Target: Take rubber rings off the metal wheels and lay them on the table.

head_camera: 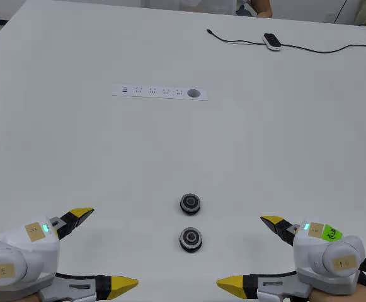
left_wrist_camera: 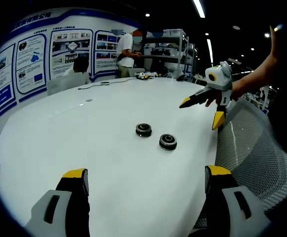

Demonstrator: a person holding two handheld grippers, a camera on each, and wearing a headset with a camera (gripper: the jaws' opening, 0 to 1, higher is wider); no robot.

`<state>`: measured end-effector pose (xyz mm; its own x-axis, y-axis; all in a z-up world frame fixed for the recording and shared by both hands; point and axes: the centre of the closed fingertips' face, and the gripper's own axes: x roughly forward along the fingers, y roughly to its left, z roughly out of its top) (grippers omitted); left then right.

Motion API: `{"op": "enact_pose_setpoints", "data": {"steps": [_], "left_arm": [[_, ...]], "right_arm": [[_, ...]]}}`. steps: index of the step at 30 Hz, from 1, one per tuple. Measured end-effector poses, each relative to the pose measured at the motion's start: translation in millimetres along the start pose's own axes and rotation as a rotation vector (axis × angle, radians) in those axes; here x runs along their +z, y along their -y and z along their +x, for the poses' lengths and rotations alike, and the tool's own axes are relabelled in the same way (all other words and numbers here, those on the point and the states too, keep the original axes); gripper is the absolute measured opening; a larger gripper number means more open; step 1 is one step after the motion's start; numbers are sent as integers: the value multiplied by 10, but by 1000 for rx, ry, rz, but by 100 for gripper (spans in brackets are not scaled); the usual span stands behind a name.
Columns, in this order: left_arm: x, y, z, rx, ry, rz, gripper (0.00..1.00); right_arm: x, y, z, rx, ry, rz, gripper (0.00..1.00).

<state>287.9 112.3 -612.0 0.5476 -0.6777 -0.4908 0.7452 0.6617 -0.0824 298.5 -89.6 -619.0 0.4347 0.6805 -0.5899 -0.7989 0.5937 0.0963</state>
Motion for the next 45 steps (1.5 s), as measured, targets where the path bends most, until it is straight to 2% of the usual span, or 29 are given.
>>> {"op": "enact_pose_setpoints", "data": {"steps": [8,16,27,41,45], "left_arm": [[-26,14,11,-3,-17,-5,100],[-6,14,35,-6,-18,-6,100],[18,7,97,-15,-21,-4,92],[74,100,283,-63,-45,11,79],[110,123,321,-71,-41,23,76]], "right_arm": [[-27,-22,17,8,-4,9,99],[-33,-52,25,14,0,23,99],[-19,-89,70,26,10,53,99],[13,-174,174,51,17,71,98],[16,-192,189,55,20,81,98]]}}
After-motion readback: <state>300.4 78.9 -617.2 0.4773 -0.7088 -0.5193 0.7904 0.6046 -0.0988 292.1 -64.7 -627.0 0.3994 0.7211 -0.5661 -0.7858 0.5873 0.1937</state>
